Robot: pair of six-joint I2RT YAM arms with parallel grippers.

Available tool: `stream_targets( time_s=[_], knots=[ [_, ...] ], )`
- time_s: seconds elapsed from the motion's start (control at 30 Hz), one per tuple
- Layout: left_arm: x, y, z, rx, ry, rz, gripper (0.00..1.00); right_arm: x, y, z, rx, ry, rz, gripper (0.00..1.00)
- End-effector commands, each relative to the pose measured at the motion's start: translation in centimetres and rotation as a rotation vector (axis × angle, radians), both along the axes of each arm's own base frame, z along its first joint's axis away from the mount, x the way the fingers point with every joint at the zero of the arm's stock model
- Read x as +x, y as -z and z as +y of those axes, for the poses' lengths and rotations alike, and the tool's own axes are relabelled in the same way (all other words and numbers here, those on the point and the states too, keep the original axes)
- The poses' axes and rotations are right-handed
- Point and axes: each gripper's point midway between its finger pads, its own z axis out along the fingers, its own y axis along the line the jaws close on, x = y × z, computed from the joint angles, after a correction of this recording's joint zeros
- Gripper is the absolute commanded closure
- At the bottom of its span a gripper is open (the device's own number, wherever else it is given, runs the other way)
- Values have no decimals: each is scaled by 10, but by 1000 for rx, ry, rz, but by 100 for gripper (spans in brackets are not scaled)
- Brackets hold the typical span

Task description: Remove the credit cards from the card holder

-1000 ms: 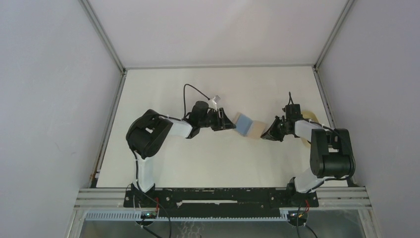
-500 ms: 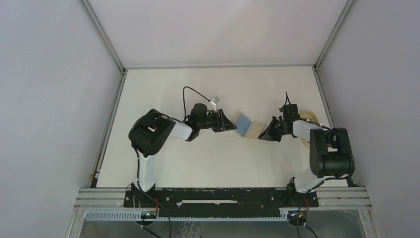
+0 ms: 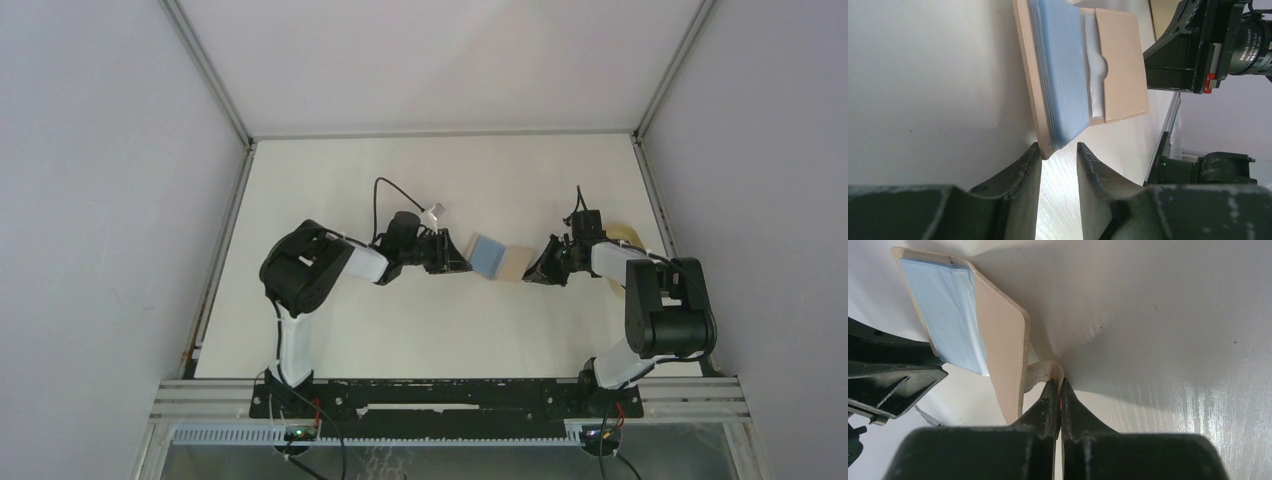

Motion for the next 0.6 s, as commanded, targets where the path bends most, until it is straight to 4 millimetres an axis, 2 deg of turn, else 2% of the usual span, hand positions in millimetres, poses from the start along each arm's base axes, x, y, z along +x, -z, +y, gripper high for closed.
stream_targets(
  time_s=[0.0,0.17,0.27,0.4,0.57],
  knots=[
    [13,-47,-9,-86,41,-129,64,12,-9,5,10,-37,-64,100],
    [14,-53,-11,-103,60,-144,70,12,-9,6,14,-42,-63,100],
    [18,-55,-10,-103,51,-151,70,12,-9,6,17,-45,-63,100],
    [24,-61,-8,-116,22,-170,56,11,-9,8,25,-52,-66,100],
    [37,-70,-14,-153,-15,-174,53,10,-8,12,29,-66,-66,100]
  ],
)
